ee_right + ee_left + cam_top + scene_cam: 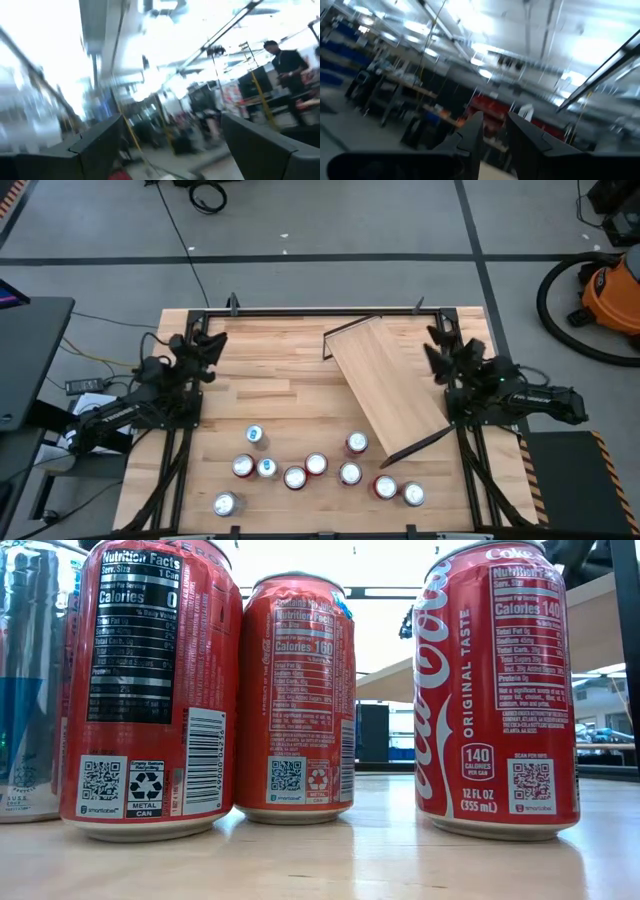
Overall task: Place canned beverage on shelf
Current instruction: Put the right silver soda can on the shelf
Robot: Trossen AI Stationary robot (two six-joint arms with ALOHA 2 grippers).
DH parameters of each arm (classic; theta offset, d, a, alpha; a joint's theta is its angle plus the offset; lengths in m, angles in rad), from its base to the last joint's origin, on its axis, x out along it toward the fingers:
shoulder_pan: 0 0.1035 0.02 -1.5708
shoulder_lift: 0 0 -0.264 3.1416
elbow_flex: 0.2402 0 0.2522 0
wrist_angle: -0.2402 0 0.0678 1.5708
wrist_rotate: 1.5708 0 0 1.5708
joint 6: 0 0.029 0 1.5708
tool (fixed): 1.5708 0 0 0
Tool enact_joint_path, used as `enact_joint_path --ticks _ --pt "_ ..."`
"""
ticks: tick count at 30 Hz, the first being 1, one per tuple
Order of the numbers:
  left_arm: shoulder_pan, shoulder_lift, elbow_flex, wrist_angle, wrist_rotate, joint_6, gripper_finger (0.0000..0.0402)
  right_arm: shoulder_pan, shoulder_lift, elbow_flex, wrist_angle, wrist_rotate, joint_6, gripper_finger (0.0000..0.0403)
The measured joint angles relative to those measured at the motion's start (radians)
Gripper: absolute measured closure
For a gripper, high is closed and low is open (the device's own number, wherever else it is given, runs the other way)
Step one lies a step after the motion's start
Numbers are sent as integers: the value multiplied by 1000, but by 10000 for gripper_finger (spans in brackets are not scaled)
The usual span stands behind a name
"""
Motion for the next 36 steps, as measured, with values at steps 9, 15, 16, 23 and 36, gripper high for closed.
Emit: enact_joint_path --ticks 9,15,16,23,36 --pt "0 0 0 92 -7 -32 308 0 2 0 5 83 489 55" --pt "0 0 0 92 -30 -290 308 0 4 0 11 82 513 55" --pt "0 0 0 91 -34 -309 308 0 4 0 11 81 521 55" --pt "0 1 0 77 -45 -354 308 0 4 0 42 44 541 55" --pt "0 1 0 87 -44 -418 308 0 4 0 96 -76 650 55"
